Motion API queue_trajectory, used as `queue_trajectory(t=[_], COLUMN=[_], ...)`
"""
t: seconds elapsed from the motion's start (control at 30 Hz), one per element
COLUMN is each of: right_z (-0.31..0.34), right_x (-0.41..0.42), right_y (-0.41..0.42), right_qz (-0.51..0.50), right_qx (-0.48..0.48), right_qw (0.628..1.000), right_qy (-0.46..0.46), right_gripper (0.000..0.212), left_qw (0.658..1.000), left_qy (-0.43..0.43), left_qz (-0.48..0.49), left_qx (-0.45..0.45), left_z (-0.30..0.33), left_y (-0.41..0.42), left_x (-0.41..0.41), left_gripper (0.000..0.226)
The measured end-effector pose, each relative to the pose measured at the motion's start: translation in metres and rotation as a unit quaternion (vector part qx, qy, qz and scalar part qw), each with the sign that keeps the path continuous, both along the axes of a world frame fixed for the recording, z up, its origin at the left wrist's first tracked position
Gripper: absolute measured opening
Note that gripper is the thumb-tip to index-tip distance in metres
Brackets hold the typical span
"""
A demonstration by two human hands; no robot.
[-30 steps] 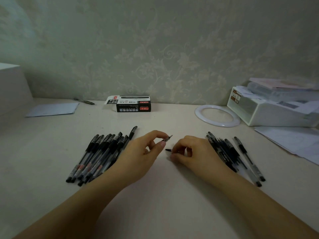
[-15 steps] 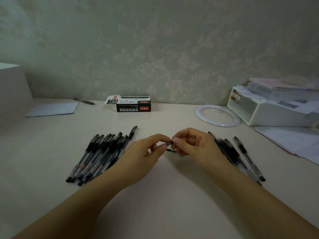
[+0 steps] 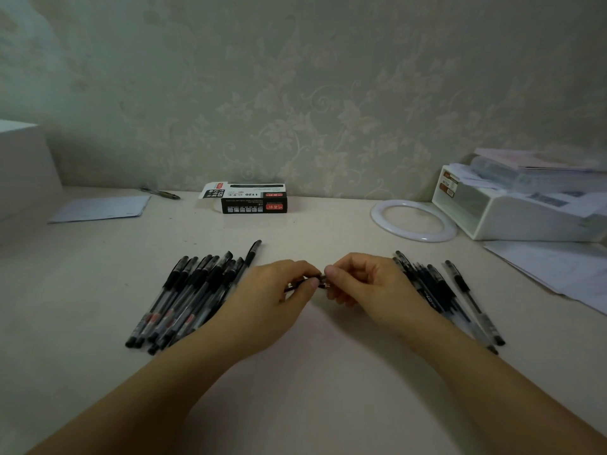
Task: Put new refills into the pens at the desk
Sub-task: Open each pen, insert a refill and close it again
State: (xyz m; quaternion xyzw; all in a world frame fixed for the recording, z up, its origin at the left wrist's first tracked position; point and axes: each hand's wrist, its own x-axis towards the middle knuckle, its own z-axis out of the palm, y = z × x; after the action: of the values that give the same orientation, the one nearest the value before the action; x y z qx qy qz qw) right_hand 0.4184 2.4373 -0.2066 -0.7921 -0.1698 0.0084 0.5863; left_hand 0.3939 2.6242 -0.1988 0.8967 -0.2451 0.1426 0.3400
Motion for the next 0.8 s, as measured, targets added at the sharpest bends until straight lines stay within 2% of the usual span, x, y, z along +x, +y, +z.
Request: queue_trajectory(t=[0.13, 0.27, 0.33, 0.43, 0.47, 0.7, 0.8], right_z=[-0.004, -0.0029, -0.001, -0.002, -0.0032, -0.0052, -0.0036], right_x=[0.0012, 0.0003, 0.0006, 0.0036, 0.0045, 0.0027, 0.0032], right_y=[0.0008, 0.0004, 0.0005, -0.0008, -0.0018, -0.0007, -0.001], right_qz=[-0.021, -0.03, -0.026, 0.003, 0.007, -0.026, -0.029], right_qx=[-0.075, -0.073, -0.06, -0.044, -0.046, -0.079, -0.075], right_qw=[0.996, 0.996, 0.996, 0.996, 0.996, 0.994, 0.994], right_qy=[-0.035, -0.052, -0.058, -0.071, -0.075, -0.073, -0.068], right_gripper=[0.036, 0.046, 0.039, 0.01, 0.007, 0.043, 0.041], left_qw=[1.0, 1.0, 1.0, 1.0, 1.0, 1.0, 1.0], left_qy=[0.0, -0.006, -0.005, -0.001, 0.001, 0.008, 0.01], left_qz=[-0.004, -0.002, 0.007, 0.011, 0.008, -0.002, 0.012], left_qx=[0.007, 0.01, 0.01, -0.001, -0.002, 0.007, 0.008], left_z=[0.0003, -0.001, -0.0015, -0.0011, -0.0009, -0.0014, -0.0021], left_y=[-0.001, -0.0012, -0.0004, 0.0008, 0.0006, -0.0017, -0.0004], left_x=[-0.0006, 0.0, 0.0012, 0.0018, 0.0017, -0.0006, 0.0011], left_gripper=[0.019, 0.017, 0.017, 0.017, 0.017, 0.016, 0.016])
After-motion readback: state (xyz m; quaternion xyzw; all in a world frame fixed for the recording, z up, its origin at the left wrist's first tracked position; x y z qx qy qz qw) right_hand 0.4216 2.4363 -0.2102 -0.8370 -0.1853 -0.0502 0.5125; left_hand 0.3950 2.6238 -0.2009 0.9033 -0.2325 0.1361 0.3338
